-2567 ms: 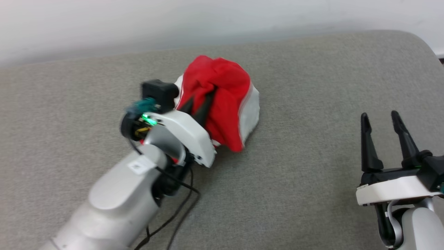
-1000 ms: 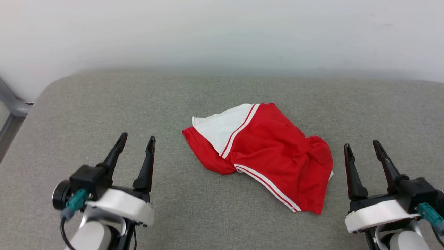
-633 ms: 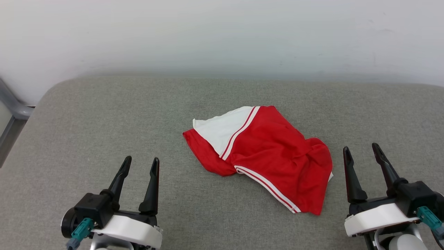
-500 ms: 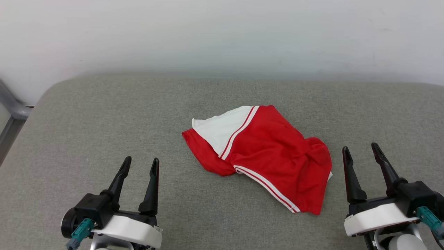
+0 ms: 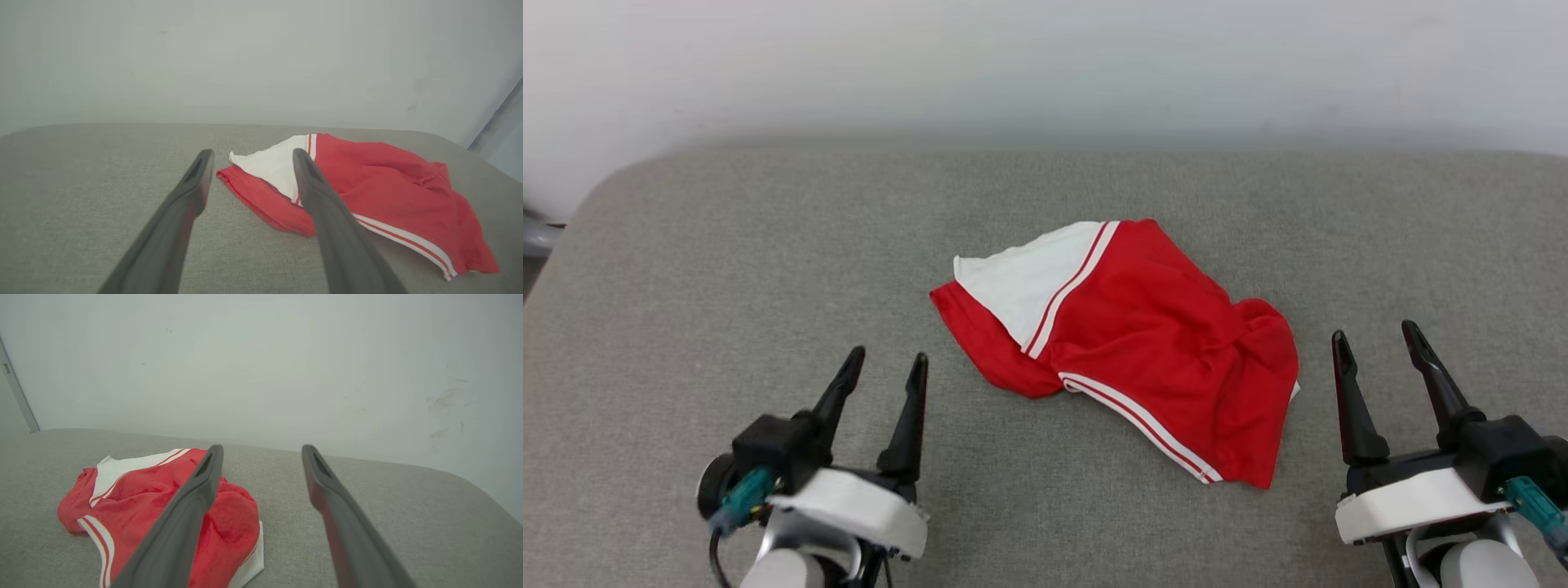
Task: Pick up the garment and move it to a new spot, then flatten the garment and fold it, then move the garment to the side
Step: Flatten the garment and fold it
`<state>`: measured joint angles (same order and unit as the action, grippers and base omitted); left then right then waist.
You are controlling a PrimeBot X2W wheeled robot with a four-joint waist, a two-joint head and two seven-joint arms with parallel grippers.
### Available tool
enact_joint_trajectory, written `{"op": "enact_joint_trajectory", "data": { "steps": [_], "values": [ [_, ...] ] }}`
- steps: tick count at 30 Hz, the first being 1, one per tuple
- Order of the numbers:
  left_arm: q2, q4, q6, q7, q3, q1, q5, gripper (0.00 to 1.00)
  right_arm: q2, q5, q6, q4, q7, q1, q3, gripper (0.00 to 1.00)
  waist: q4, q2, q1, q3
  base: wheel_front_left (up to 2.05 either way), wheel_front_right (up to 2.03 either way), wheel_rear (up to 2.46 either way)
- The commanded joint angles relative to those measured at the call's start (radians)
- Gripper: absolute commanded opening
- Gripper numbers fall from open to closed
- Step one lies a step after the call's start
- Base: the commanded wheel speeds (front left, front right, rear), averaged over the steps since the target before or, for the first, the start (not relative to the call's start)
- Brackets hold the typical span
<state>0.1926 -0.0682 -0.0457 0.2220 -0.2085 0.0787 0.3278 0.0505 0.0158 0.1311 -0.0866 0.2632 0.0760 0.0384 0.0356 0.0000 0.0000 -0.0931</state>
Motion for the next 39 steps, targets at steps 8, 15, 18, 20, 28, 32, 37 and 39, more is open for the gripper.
{"op": "enact_joint_trajectory", "data": {
  "steps": [8, 15, 18, 20, 28, 32, 37, 39],
  "values": [
    [0.026, -0.01, -0.028, -0.405, -0.074, 0.183, 0.059, 1.0, -0.001, -0.037, -0.001, 0.02, 0.002, 0.034, -0.003, 1.0, -0.015, 0.0, 0.0, -0.111, 0.0, 0.0, 0.0],
    [0.067, -0.06, -0.035, -0.659, -0.121, 0.332, 0.052, 1.0, -0.001, -0.047, -0.001, 0.034, 0.002, 0.063, -0.021, 1.0, -0.047, 0.0, 0.0, -0.184, 0.0, 0.0, 0.0],
    [0.071, -0.1, -0.045, -0.71, -0.143, 0.376, 0.056, 1.0, -0.001, -0.047, -0.001, 0.039, 0.002, 0.072, -0.021, 1.0, -0.064, 0.0, 0.0, -0.208, 0.0, 0.0, 0.0],
    [0.075, -0.129, -0.05, -0.722, -0.156, 0.397, 0.053, 1.0, -0.001, -0.044, -0.001, 0.041, 0.002, 0.076, -0.02, 1.0, -0.073, 0.0, 0.0, -0.223, 0.0, 0.0, 0.0],
    [0.097, -0.297, -0.067, -0.76, -0.212, 0.43, 0.039, 0.75, -0.001, -0.02, -0.001, 0.045, 0.002, 0.087, -0.029, 1.0, -0.106, 0.0, 0.0, -0.261, 0.0, 0.0, 0.0],
    [0.098, -0.335, -0.08, -0.791, -0.249, 0.392, 0.08, 0.0, -0.001, -0.018, -0.001, 0.038, 0.002, 0.086, -0.024, 1.0, -0.106, 0.0, 0.0, -0.253, 0.0, 0.0, 0.0],
    [0.089, -0.309, -0.084, -0.758, -0.273, 0.367, 0.122, 0.0, -0.001, -0.018, -0.001, 0.029, 0.002, 0.078, -0.021, 1.0, -0.099, 0.0, 0.0, -0.221, 0.0, 0.0, 0.0],
    [0.075, -0.276, -0.086, -0.739, -0.286, 0.359, 0.139, 0.0, -0.001, -0.017, -0.001, 0.024, 0.002, 0.071, -0.021, 1.0, -0.091, 0.0, 0.0, -0.198, 0.0, 0.0, 0.0]
  ]
}}
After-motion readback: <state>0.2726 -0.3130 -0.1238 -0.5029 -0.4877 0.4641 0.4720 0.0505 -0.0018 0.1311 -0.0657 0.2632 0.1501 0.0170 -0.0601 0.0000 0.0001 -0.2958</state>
